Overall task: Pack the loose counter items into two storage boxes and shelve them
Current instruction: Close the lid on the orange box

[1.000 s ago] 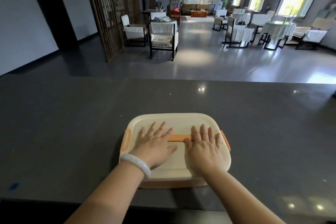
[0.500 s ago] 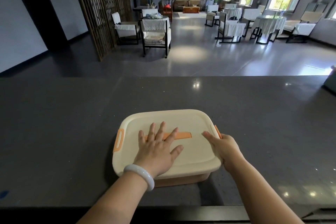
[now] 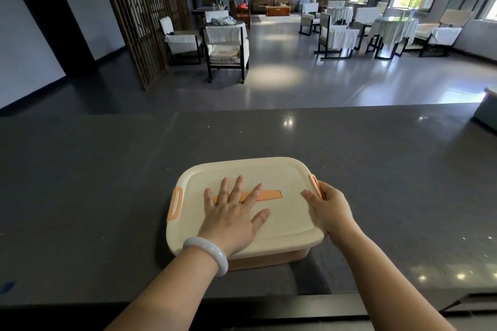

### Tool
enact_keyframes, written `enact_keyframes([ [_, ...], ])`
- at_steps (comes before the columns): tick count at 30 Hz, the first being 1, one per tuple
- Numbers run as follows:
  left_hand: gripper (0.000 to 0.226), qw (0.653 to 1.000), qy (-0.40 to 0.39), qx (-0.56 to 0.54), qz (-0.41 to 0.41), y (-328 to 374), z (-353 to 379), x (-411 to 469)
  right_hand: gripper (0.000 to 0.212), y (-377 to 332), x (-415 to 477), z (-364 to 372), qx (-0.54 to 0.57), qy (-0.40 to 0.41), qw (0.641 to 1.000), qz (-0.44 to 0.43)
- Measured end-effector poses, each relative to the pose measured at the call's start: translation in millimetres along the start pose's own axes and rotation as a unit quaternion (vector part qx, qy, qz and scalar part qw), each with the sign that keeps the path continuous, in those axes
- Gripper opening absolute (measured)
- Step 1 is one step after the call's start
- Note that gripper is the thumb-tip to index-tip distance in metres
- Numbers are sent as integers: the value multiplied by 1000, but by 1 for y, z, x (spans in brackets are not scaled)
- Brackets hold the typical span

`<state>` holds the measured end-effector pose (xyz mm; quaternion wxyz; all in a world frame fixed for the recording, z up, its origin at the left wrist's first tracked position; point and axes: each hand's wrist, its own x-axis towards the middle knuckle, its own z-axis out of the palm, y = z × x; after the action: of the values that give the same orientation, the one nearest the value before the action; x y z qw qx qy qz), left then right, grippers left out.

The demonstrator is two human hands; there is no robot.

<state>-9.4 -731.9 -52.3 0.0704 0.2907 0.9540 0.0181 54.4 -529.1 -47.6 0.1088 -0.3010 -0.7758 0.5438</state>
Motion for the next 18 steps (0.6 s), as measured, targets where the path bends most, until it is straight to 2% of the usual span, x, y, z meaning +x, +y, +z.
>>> enact_keyframes([
  [3, 63, 1000, 1, -1, 0, 0, -1, 0, 31, 1, 0, 1, -36, 11, 999, -18],
  [7, 64, 1000, 1, 3, -4, 2, 0, 1, 33, 2, 0, -2, -67, 17, 997, -39],
  [9, 63, 1000, 7, 7, -7, 2, 2, 1, 44, 5, -1, -3, -77, 1, 996, -42],
  [12, 63, 1000, 10, 10, -8, 0, 2, 3, 78, 10, -4, -3, -23, -46, 999, -10],
  [14, 63, 1000, 8, 11, -7, 0, 3, 3, 84, 12, -4, -3, 3, -58, 998, 3],
  [18, 64, 1000, -5, -5, 3, 0, -3, 2, 83, 10, -4, -4, 19, -78, 996, 25],
])
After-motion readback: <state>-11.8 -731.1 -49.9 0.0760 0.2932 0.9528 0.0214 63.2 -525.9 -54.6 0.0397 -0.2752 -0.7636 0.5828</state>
